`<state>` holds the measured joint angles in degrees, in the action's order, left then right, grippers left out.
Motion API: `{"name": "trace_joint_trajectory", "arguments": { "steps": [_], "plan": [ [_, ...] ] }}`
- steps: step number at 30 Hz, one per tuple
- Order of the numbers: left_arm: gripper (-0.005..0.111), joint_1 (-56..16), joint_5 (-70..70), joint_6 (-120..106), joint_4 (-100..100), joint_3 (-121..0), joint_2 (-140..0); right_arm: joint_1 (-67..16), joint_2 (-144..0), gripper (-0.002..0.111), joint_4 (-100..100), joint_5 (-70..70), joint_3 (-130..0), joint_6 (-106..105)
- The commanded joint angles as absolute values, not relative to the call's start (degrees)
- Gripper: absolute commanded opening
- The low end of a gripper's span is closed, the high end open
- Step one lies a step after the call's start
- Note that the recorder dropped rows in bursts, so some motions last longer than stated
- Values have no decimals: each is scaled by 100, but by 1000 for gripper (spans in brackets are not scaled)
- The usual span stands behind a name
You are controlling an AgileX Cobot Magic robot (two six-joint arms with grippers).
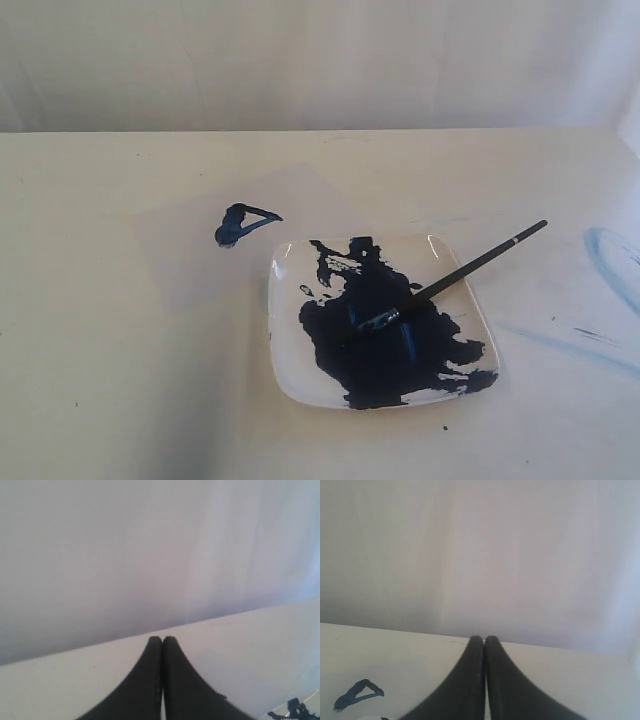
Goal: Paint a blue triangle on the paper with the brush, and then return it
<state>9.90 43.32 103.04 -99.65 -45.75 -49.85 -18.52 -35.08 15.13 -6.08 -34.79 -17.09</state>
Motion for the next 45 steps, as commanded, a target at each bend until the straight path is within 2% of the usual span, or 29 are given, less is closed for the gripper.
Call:
{"name": "trace_joint_trajectory", "arguments": {
  "steps": [1,13,17,20,23,32,41,45],
  "plan": [
    [0,805,4406,10305,-9995,-4338,-4083,-1823,-3481,0,1512,-632,-3464,-1783],
    [0,592,4046,10305,-9995,-3182,-2841,-1823,-3481,0,1511,-632,-3464,-1676],
    [0,360,2732,10305,-9939,-2226,-1721,-1823,-3481,0,1511,-632,-3464,-1676],
    [0,-177,1715,10317,-9599,-1437,-831,-1823,-3481,0,1511,-632,-3464,-1676],
    [0,-189,1584,10317,-9538,-953,-271,-1823,-3481,0,1511,-632,-3464,-1676],
    [0,-189,2748,10343,-8904,-779,-243,-1823,-3481,0,1511,-632,-3464,-1676],
    [0,-189,2729,10377,-9033,-779,-243,-1823,-3481,0,1511,-632,-3464,-1676],
    [0,-179,2248,12147,-9995,-751,-243,-1823,-3481,0,1511,-632,-3464,-1676]
  ]
}}
